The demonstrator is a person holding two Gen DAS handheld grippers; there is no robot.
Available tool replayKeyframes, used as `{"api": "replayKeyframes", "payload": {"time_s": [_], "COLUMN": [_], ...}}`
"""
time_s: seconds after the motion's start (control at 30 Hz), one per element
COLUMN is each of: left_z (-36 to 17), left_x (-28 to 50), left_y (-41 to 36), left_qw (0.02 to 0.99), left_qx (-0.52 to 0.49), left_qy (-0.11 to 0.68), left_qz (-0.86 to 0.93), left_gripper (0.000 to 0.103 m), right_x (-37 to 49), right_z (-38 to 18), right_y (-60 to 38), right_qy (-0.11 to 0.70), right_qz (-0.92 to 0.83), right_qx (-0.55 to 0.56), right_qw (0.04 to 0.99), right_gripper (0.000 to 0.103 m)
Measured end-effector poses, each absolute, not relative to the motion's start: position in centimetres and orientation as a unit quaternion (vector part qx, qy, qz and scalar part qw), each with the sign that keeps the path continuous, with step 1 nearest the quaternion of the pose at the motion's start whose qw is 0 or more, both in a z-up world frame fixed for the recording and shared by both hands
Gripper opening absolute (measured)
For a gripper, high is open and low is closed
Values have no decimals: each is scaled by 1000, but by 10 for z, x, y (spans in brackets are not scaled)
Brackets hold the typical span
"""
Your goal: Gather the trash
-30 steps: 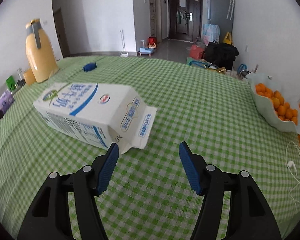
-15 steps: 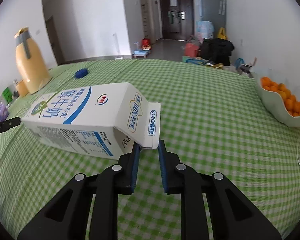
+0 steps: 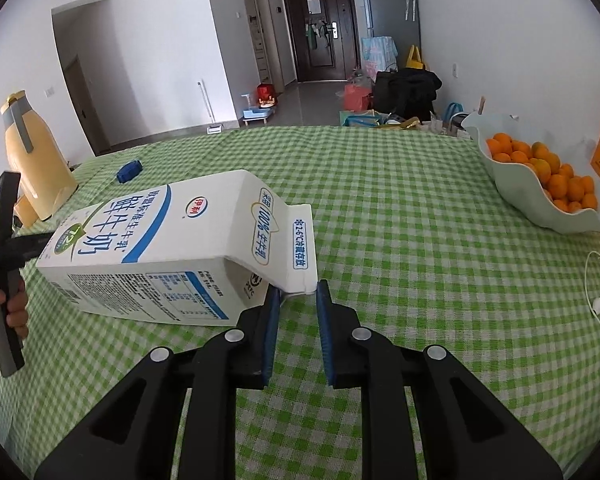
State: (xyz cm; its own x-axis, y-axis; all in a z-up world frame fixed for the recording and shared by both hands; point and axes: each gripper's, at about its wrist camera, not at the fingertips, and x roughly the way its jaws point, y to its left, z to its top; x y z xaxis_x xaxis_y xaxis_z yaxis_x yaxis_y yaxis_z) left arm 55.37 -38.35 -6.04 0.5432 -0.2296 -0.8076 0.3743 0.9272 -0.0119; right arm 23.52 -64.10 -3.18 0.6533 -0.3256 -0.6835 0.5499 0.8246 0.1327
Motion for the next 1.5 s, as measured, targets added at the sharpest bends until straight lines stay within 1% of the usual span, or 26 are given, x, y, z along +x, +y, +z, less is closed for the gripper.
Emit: {"api": "replayKeyframes", "payload": {"time_s": [0.13,0.23,0.37,0.5,0.57,0.63,0.67,0.77,0.9,1.0,1.03,1.07,1.1,1.13,1.2,1.3,1.4,1.5], "left_z": [-47,-25,6,25,28,28,29,29,25,20,18,17,15,13,9,5,3,3], "left_x": [527,499,443,385,358,337,323,292,260,246,242,240,238,239,242,250,261,269], "left_y": [-368,-340,-277,-193,-146,-109,-88,-39,34,77,86,93,100,106,115,115,101,88], "left_qw": [882,890,905,921,926,931,934,940,938,934,933,932,931,930,929,929,930,931], "left_qx": [111,99,81,46,20,6,3,-4,-32,-62,-68,-71,-73,-73,-77,-87,-90,-79], "left_qy": [419,400,366,343,344,342,340,333,344,353,355,357,359,361,363,360,356,355], "left_qz": [-184,-196,-204,-179,-154,-130,-111,-74,-32,-8,-4,-1,1,1,2,-4,-18,-26], "left_gripper": [30,30,30,30,30,30,30,30,30,30,30,30,30,30,30,30,30,30], "right_x": [236,236,235,240,245,253,257,267,280,273,272,272,274,274,278,298,311,322], "right_z": [-32,-31,-29,-23,-17,-12,-10,-7,-9,4,11,16,22,27,35,30,23,17], "right_y": [-640,-638,-632,-618,-604,-581,-570,-522,-473,-461,-467,-473,-484,-492,-509,-524,-523,-509], "right_qy": [337,337,333,332,330,336,337,344,356,324,313,312,315,313,310,355,372,378], "right_qz": [-238,-227,-210,-178,-157,-137,-131,-93,-59,-70,-77,-87,-107,-113,-109,-141,-118,-101], "right_qx": [174,175,186,193,189,167,158,123,103,96,98,95,91,88,66,-3,-29,-81], "right_qw": [894,897,900,906,911,917,919,926,927,939,942,941,939,939,942,924,920,917], "right_gripper": [18,18,18,17,16,12,0,0,0,0,5,41,88,92,92,92,92,92]}}
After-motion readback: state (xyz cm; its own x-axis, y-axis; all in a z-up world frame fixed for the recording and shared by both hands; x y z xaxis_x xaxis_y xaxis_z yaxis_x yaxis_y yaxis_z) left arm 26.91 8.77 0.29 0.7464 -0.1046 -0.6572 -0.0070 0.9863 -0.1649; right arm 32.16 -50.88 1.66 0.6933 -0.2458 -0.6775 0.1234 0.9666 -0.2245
